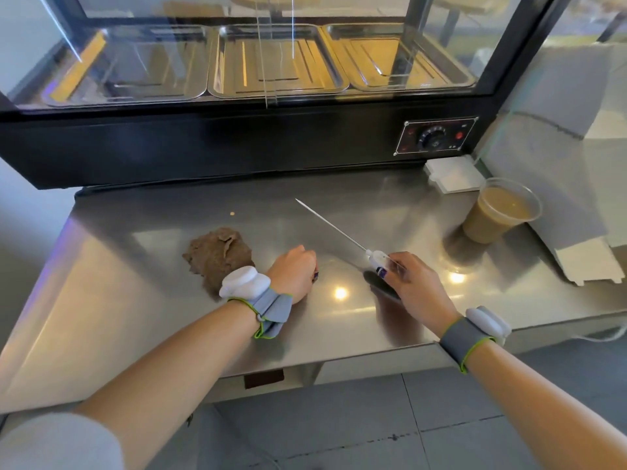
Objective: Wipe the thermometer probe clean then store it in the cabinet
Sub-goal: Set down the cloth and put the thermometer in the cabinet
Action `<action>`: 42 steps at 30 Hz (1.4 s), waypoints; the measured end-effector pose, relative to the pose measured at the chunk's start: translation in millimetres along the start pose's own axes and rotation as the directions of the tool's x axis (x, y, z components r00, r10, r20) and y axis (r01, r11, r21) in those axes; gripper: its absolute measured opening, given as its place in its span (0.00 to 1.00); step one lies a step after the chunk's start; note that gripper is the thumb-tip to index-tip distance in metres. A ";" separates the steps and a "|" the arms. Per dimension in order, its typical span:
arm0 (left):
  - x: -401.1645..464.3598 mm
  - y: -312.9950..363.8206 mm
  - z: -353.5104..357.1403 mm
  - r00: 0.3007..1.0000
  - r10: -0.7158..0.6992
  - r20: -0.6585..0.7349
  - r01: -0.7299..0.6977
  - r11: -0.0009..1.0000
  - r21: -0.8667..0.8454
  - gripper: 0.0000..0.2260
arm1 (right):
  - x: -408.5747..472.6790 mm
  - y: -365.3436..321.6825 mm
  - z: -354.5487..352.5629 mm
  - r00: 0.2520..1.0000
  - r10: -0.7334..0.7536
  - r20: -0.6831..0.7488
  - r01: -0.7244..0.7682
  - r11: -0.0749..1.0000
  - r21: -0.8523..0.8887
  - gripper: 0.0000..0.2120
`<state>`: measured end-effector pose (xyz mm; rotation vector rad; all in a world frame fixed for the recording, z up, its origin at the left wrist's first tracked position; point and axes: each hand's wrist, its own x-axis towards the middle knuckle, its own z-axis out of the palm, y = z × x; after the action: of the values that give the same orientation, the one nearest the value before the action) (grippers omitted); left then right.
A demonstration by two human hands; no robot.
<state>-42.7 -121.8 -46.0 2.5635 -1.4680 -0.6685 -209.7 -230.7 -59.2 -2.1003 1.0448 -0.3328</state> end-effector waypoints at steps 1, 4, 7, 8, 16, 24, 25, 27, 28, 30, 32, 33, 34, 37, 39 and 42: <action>-0.5 3.3 0.5 1.000 -0.008 0.012 0.008 0.999 0.054 0.11 | -0.5 1.4 -0.5 1.000 -0.006 -0.002 0.006 1.000 -0.004 0.10; -3.4 9.6 5.0 1.000 -0.002 0.015 -0.001 0.986 0.169 0.13 | -0.5 1.9 -0.2 1.000 -0.018 -0.007 0.018 1.000 0.001 0.10; -7.5 10.5 2.6 1.000 -0.017 0.023 0.013 0.985 0.175 0.14 | 0.4 1.3 -1.3 1.000 -0.024 -0.008 0.024 1.000 0.013 0.10; -9.2 7.9 -1.4 0.999 -0.046 0.025 0.042 0.991 0.125 0.13 | 0.6 0.0 -1.9 1.000 -0.026 -0.008 0.026 1.000 0.010 0.10; -34.4 -40.1 -53.5 0.970 -0.093 -0.226 -0.002 0.921 -0.389 0.10 | -0.2 -30.8 -11.3 0.993 -0.114 0.004 0.114 0.993 -0.038 0.09; -72.7 -76.7 -96.5 0.901 -0.153 -0.406 -0.078 0.863 -0.499 0.08 | 1.1 -83.2 -18.3 0.958 -0.288 0.015 0.288 0.954 -0.085 0.10; -78.7 -79.8 -100.5 0.889 -0.173 -0.424 -0.077 0.856 -0.511 0.09 | -1.1 -89.0 -18.5 0.952 -0.305 0.023 0.306 0.948 -0.081 0.10; -94.1 -88.5 -113.2 0.860 -0.211 -0.464 -0.078 0.845 -0.528 0.09 | -4.7 -104.5 -18.5 0.933 -0.358 0.037 0.360 0.930 -0.079 0.11; -94.6 -91.2 -115.7 0.857 -0.218 -0.467 -0.075 0.844 -0.531 0.10 | -5.1 -106.3 -20.2 0.931 -0.363 0.046 0.366 0.926 -0.094 0.11; -107.4 -100.7 -124.9 0.829 -0.256 -0.498 -0.069 0.835 -0.545 0.09 | -10.1 -118.4 -21.7 0.910 -0.409 0.070 0.415 0.903 -0.112 0.10; -113.6 -109.6 -131.3 0.822 -0.281 -0.495 -0.061 0.821 -0.568 0.07 | -11.3 -124.4 -23.9 0.899 -0.430 0.080 0.437 0.891 -0.123 0.09; -116.8 -113.3 -134.5 0.814 -0.295 -0.500 -0.053 0.820 -0.570 0.06 | -13.0 -128.2 -26.0 0.896 -0.436 0.085 0.443 0.887 -0.129 0.09; -123.4 -116.9 -137.7 0.798 -0.313 -0.516 -0.044 0.822 -0.568 0.05 | -15.5 -133.5 -26.7 0.885 -0.457 0.092 0.465 0.876 -0.125 0.09; -136.2 -120.3 -144.1 0.767 -0.325 -0.553 -0.042 0.834 -0.549 0.05 | -19.6 -143.0 -29.0 0.862 -0.495 0.110 0.505 0.855 -0.119 0.09; -144.8 -120.5 -146.9 0.751 -0.339 -0.567 -0.033 0.838 -0.545 0.05 | -22.5 -149.7 -29.1 0.846 -0.519 0.121 0.532 0.839 -0.119 0.10; -155.6 -121.4 -148.6 0.733 -0.345 -0.587 -0.018 0.852 -0.523 0.05 | -27.2 -157.4 -27.3 0.827 -0.547 0.131 0.561 0.819 -0.123 0.11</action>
<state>49.4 55.6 99.2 2.1677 -0.7012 -0.0676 -150.9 -163.5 76.1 -2.5166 0.3859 -0.4429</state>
